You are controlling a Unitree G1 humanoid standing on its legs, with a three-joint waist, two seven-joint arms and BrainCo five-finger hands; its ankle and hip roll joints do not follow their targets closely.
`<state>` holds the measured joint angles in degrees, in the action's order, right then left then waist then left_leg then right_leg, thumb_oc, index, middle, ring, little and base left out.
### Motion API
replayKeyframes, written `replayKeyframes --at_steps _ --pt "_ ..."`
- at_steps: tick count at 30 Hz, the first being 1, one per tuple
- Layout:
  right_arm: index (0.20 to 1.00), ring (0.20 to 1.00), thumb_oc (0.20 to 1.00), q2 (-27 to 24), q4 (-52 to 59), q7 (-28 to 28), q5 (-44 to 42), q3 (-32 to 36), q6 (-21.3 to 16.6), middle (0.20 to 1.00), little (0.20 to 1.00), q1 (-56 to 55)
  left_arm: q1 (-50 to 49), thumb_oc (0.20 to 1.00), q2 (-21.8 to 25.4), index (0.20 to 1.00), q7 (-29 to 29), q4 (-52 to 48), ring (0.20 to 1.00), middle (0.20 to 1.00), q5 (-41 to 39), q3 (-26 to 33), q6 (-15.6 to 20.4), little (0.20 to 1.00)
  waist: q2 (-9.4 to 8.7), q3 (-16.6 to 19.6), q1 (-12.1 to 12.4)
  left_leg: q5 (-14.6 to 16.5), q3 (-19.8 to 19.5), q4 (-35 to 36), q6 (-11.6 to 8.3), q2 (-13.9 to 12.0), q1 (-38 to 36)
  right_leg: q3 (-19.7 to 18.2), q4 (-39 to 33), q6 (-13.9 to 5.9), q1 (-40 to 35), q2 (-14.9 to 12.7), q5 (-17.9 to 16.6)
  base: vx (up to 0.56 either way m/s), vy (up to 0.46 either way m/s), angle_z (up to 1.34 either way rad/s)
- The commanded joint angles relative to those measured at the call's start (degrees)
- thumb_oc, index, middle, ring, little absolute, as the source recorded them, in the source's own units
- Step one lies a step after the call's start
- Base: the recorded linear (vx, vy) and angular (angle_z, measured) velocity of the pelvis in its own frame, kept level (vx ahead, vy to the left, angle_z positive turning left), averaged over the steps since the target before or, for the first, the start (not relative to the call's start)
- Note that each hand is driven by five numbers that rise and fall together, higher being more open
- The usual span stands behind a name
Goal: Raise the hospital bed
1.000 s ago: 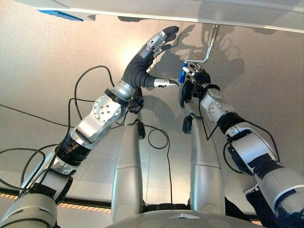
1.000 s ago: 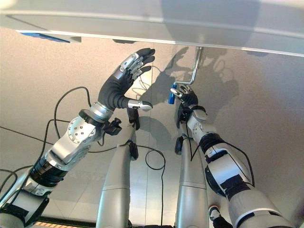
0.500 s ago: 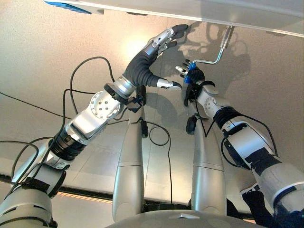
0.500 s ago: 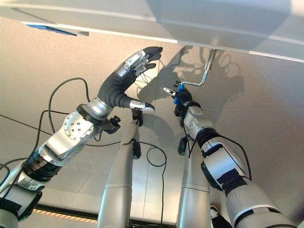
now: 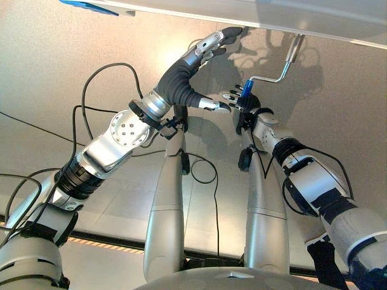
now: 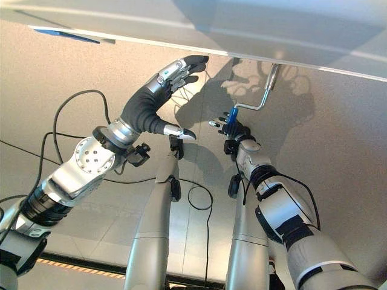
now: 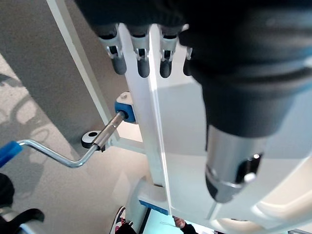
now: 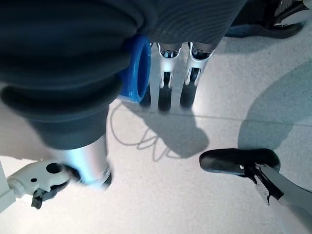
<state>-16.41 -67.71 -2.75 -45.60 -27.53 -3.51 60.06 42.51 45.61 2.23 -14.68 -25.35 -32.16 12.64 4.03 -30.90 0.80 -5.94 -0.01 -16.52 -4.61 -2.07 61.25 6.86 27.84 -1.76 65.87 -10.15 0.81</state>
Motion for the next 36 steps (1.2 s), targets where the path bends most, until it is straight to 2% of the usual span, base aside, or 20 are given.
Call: replayKeyframes --at_steps 1,10,18,22,26,30,32,36 --pt "0.200 0.200 0.200 3.33 1.46 -0.87 -0.15 -1.21 -0.76 0.200 0.200 -0.03 -3.18 1.000 0.81 1.000 -0.88 -8.46 1.000 1.000 2.07 3.14 3.22 1.000 3.22 1.11 -1.15 5.27 1.58 -5.68 1.90 1.95 0.30 -2.50 -7.70 -6.04 -2.84 0.59 -5.25 0.00 0.000 0.00" --pt "0.200 0.200 0.200 3.43 4.47 -0.36 -0.26 -2.31 -1.47 0.200 0.200 -0.14 -6.44 1.000 1.44 1.000 -1.03 -8.71 1.000 1.000 0.89 3.77 2.99 1.000 2.64 1.11 -1.84 4.96 1.98 -4.57 1.77 1.81 -0.45 -2.75 -9.27 -6.12 -3.57 0.88 -5.83 0.00 0.000 0.00" --pt "0.200 0.200 0.200 2.63 13.03 0.45 -0.18 -4.08 -2.80 0.200 0.200 -0.86 -10.83 1.000 3.16 1.000 -0.73 -9.78 1.000 1.000 1.26 5.55 2.75 1.000 1.97 1.11 -2.38 4.68 2.09 -4.05 1.67 1.61 -0.59 -2.76 -10.11 -6.25 -3.85 0.95 -6.35 0.00 0.000 0.00" --pt "0.200 0.200 0.200 1.44 19.03 0.84 -2.13 -4.13 -3.81 0.200 0.200 -2.35 -12.83 1.000 4.02 1.000 -0.49 -10.04 1.000 1.000 1.82 6.25 2.45 1.000 1.45 1.11 -2.78 4.72 2.19 -4.04 1.66 1.59 -0.69 -2.86 -10.16 -6.31 -3.90 0.94 -6.46 0.00 0.000 0.00" --pt "0.200 0.200 0.200 1.55 22.60 0.69 -8.38 -2.52 -4.84 0.200 0.200 -3.32 -12.93 1.000 3.95 1.000 -0.04 -10.17 1.000 1.000 2.39 6.11 2.47 1.000 1.39 1.11 -3.02 4.80 2.30 -4.14 1.63 1.49 -0.81 -2.94 -10.29 -6.32 -4.04 0.88 -6.51 0.00 0.000 0.00" --pt "0.200 0.200 0.200 0.61 25.70 1.11 -8.24 -2.67 -5.15 0.200 0.200 -3.56 -12.97 1.000 4.47 1.000 -0.13 -10.07 1.000 1.000 1.95 6.13 2.50 1.000 1.13 1.11 -3.16 4.69 2.30 -4.05 1.62 1.47 -1.04 -3.01 -10.29 -6.43 -4.21 0.91 -6.63 0.00 0.000 0.00" --pt "0.200 0.200 0.200 -0.14 28.54 1.34 -8.61 -2.81 -5.54 0.200 0.200 -4.39 -13.13 1.000 4.69 1.000 0.05 -9.94 1.000 1.000 1.98 6.32 2.53 1.000 0.90 1.11 -3.34 4.66 2.36 -4.10 1.63 1.50 -1.13 -3.04 -10.41 -6.43 -4.35 0.97 -6.74 0.00 0.000 0.00" --pt "0.200 0.200 0.200 -6.42 44.03 0.28 -7.53 -4.01 -6.98 0.200 0.200 -8.30 -14.27 1.000 6.65 1.000 0.60 -9.14 1.000 1.000 3.84 7.59 2.16 1.000 0.12 1.11 -3.94 4.53 2.33 -4.13 1.61 1.44 -1.30 -2.85 -10.36 -6.43 -4.64 0.91 -6.79 0.00 0.000 0.00"
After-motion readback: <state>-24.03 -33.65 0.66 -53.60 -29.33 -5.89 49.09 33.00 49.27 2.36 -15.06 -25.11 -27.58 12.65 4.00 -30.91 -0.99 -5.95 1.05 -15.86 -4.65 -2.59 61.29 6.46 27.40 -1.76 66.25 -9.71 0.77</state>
